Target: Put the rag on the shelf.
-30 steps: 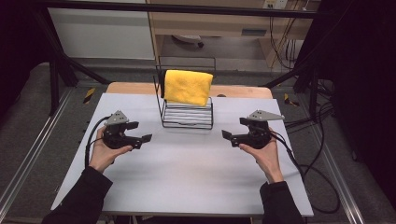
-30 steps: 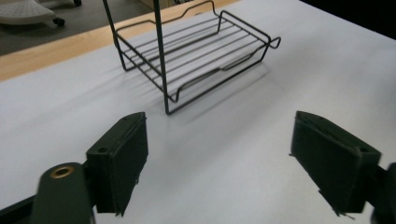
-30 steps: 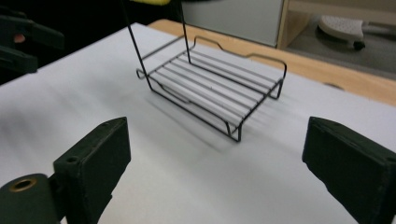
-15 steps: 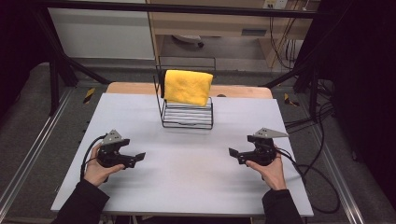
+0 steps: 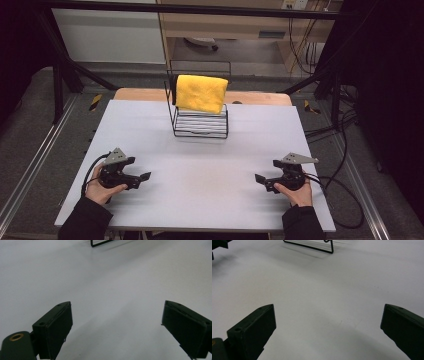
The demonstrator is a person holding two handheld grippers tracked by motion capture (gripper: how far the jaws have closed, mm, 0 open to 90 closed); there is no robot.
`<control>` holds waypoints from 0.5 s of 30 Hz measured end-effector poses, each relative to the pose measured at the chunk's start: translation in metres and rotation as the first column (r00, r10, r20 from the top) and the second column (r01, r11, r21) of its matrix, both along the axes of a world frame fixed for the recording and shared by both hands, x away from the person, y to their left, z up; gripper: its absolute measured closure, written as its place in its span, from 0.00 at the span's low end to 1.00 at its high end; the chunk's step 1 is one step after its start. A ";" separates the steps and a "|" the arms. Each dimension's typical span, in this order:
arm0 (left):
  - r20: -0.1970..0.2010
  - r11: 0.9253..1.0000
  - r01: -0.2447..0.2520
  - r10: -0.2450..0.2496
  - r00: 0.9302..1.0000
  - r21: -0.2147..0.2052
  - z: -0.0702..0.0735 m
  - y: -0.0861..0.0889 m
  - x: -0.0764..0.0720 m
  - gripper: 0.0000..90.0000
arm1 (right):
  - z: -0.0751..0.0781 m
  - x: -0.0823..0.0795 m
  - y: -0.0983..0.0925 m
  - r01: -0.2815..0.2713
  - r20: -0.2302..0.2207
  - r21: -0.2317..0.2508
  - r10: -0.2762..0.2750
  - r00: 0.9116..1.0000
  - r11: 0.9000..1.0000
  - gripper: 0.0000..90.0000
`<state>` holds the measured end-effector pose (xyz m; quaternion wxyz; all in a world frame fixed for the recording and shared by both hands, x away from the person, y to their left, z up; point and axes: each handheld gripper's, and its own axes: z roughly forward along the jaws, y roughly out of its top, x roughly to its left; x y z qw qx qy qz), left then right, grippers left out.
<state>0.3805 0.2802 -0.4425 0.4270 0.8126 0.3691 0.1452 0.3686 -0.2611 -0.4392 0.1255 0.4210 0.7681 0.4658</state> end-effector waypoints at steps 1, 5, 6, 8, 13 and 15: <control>0.004 1.000 0.001 -0.001 1.000 0.001 -0.001 0.000 -0.001 0.11 | -0.001 -0.001 -0.001 -0.002 0.001 0.004 0.002 1.000 1.000 0.01; 0.003 1.000 0.007 -0.007 1.000 0.007 -0.004 0.001 -0.003 0.11 | -0.006 -0.006 -0.006 -0.001 0.013 0.001 0.001 1.000 1.000 0.01; 0.004 1.000 0.005 -0.005 1.000 0.004 -0.004 0.002 -0.003 0.11 | -0.007 -0.007 -0.006 0.000 0.008 0.000 0.000 1.000 1.000 0.01; 0.007 1.000 0.006 -0.006 1.000 0.000 -0.004 0.003 -0.004 0.11 | -0.009 -0.009 -0.006 -0.007 0.007 -0.005 0.007 1.000 1.000 0.01; 0.002 1.000 0.008 -0.008 1.000 0.007 -0.006 0.002 -0.004 0.11 | -0.010 -0.009 -0.008 -0.004 0.004 -0.012 0.004 1.000 1.000 0.01; 0.001 1.000 0.008 -0.008 1.000 0.004 -0.006 0.002 -0.004 0.11 | -0.010 -0.009 -0.008 -0.004 0.004 -0.010 0.005 1.000 1.000 0.01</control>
